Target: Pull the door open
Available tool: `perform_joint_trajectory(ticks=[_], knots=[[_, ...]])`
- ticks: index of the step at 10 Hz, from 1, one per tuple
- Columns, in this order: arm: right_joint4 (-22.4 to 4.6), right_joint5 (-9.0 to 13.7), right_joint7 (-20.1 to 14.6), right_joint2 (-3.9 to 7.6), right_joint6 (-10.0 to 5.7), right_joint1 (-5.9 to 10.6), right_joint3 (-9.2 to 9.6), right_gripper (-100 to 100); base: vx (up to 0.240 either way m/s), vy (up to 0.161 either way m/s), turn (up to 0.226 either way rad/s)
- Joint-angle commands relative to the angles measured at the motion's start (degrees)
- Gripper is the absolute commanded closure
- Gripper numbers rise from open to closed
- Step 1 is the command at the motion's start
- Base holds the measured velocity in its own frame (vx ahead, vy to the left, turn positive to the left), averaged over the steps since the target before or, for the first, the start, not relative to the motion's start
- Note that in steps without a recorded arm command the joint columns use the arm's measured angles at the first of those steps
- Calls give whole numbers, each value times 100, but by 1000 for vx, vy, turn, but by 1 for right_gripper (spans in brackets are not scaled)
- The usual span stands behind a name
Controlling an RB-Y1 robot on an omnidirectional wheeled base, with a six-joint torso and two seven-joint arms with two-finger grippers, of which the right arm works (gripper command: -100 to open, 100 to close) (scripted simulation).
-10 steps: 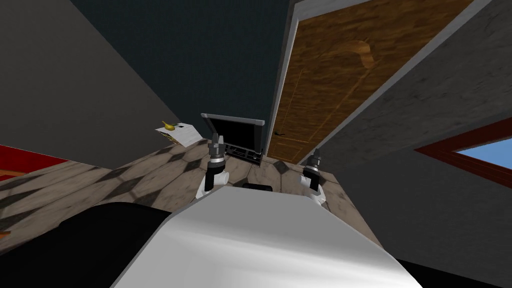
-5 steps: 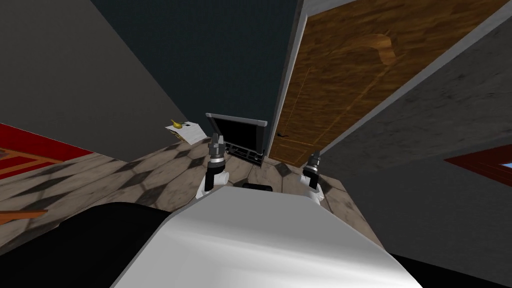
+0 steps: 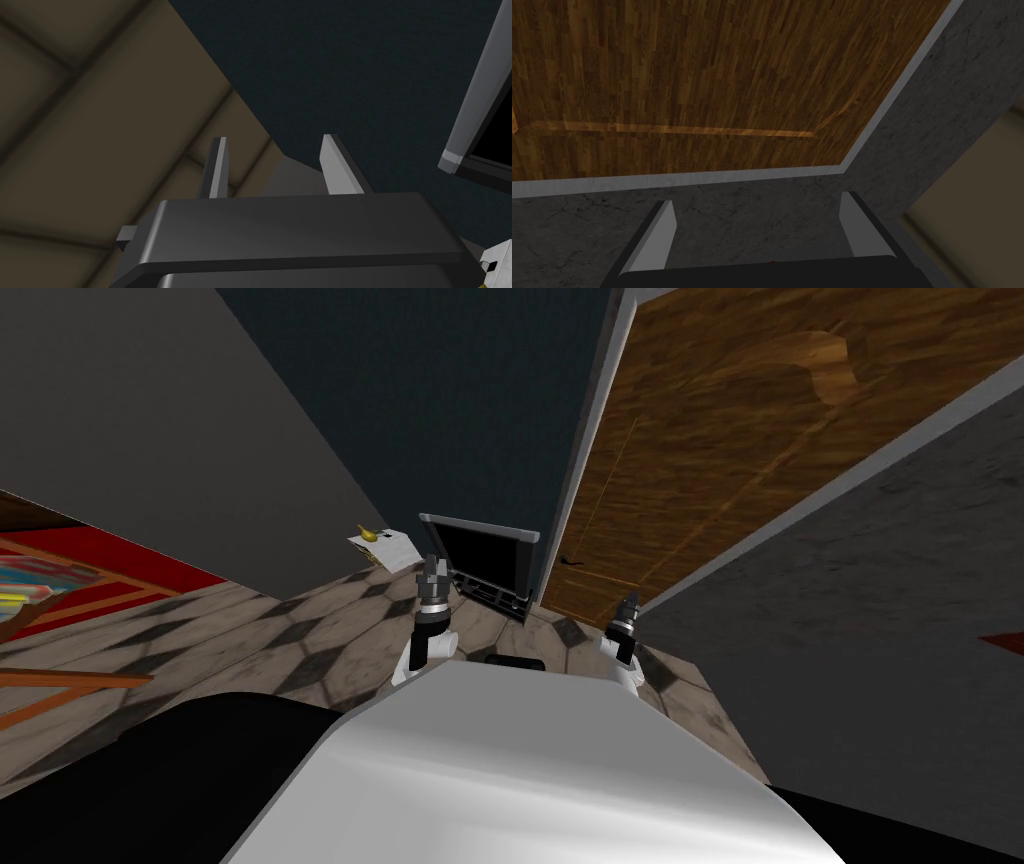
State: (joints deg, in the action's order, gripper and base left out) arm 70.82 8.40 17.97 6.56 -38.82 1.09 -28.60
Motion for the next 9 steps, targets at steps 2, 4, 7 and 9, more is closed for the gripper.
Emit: perform_joint_trajectory(ticks=[2, 4, 7, 9], knots=[[-386, 23, 48, 33, -61, 183, -164, -100, 62, -53, 150], [-837, 49, 114, 66, -151, 423, -364, -100, 46, -40, 178], [-1359, 74, 179, 99, -241, 663, -563, -100, 57, -47, 126], [-1763, 99, 241, 128, -326, 890, -752, -100, 66, -70, 225]])
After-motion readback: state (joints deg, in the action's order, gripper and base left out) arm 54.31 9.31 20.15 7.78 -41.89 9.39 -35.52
